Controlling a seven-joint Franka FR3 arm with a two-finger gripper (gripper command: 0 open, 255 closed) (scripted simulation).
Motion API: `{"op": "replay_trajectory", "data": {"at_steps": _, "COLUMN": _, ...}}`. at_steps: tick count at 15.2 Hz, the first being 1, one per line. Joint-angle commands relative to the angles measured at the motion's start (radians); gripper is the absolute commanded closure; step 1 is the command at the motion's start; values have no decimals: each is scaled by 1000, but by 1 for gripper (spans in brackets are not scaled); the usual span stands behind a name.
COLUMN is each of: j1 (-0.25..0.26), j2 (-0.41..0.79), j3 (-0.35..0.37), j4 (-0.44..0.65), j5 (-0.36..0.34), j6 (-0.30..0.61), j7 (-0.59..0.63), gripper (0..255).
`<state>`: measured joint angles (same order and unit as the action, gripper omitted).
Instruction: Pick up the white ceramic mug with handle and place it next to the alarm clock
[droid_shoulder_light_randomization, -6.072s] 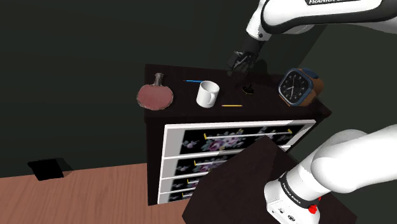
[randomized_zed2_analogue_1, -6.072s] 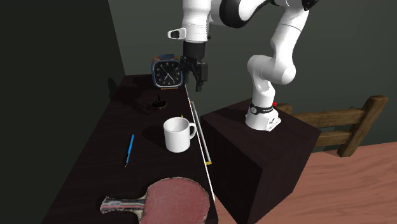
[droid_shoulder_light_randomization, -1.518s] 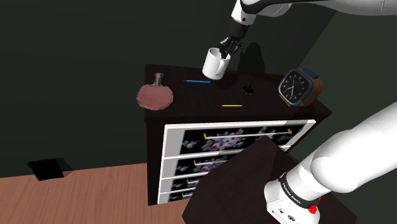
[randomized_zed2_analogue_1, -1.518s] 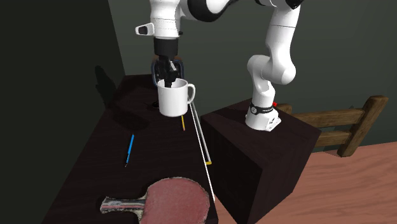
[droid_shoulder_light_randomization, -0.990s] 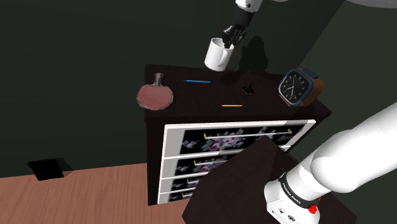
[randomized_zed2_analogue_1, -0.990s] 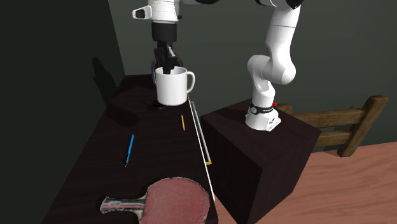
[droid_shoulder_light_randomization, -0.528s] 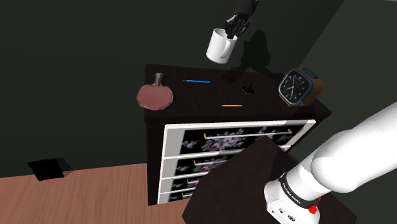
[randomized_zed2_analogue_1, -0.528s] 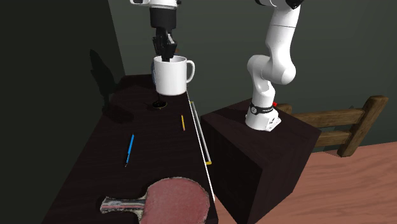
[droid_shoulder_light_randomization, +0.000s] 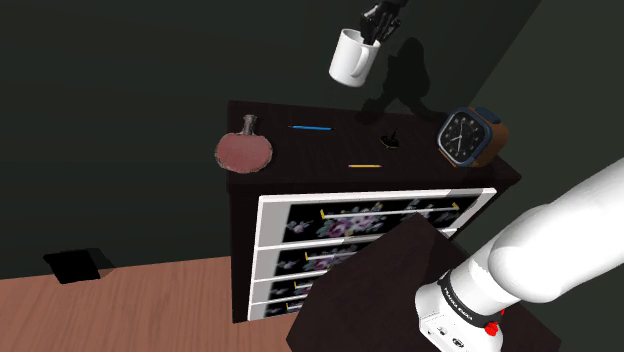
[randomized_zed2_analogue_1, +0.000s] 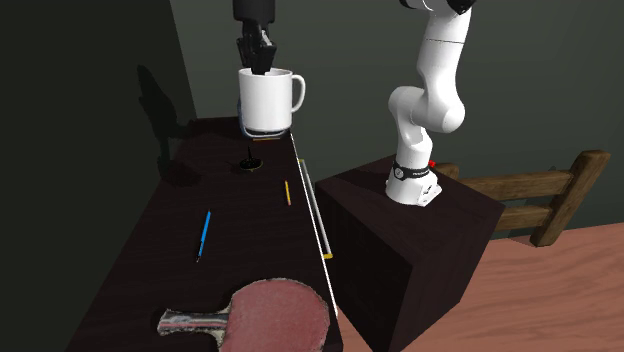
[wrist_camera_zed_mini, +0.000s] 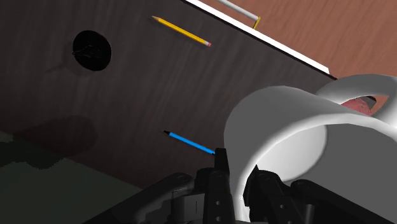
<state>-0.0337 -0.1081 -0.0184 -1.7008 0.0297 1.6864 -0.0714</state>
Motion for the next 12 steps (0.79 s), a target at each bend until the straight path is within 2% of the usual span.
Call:
{"op": "replay_trajectory", "data": {"at_steps": 1, "j1": -16, "j2": -22, "j3": -21, "j4": -19, "j5": 0, "j6": -4, "j7": -37, "gripper": 255}}
{"op": "replay_trajectory", "data": {"at_steps": 12, "j1": -122, "j2": -97, "j3": -177, "j4": -91, "j5": -11, "j6": -15, "j7": -296, "gripper": 255}}
